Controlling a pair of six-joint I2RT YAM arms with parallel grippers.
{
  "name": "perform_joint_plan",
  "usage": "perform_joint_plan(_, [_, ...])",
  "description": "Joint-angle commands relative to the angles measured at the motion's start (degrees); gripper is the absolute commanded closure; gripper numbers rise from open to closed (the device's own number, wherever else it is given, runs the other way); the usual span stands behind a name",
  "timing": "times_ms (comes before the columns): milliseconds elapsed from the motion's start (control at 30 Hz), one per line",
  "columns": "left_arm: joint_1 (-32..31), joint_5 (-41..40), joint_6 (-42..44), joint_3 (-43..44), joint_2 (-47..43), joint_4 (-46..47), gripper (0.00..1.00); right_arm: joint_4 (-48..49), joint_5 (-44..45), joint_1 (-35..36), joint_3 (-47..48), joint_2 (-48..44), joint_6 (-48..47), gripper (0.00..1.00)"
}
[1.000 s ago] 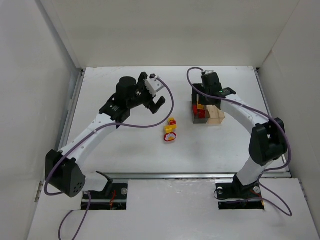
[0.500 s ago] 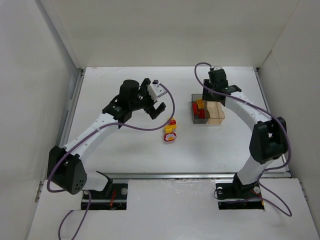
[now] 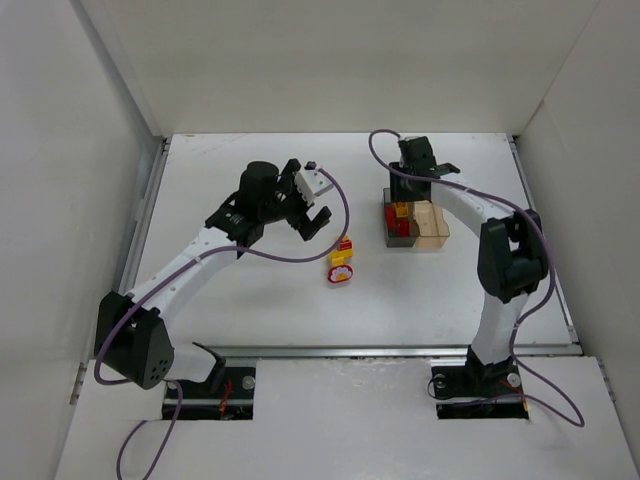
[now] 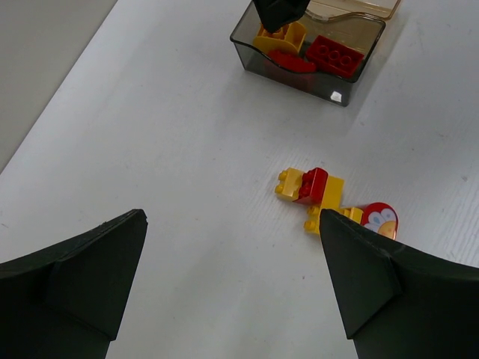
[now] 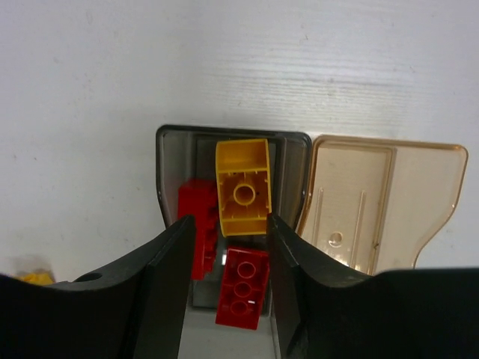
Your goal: Sort the legos into containers by color
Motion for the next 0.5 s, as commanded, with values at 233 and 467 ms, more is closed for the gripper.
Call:
perform_joint_plan(233, [0.1,1.5,-2.0,-0.2,-1.9,2.2,0.00,-2.7,2.1,0.2,7.7,6.3,-1.0,0.47])
perform_joint_plan(467, [0.1,2.0,-2.0,-0.2,-1.9,2.2,0.00,-2.7,3.9,0.8,7.7,7.9,-1.0,0.41])
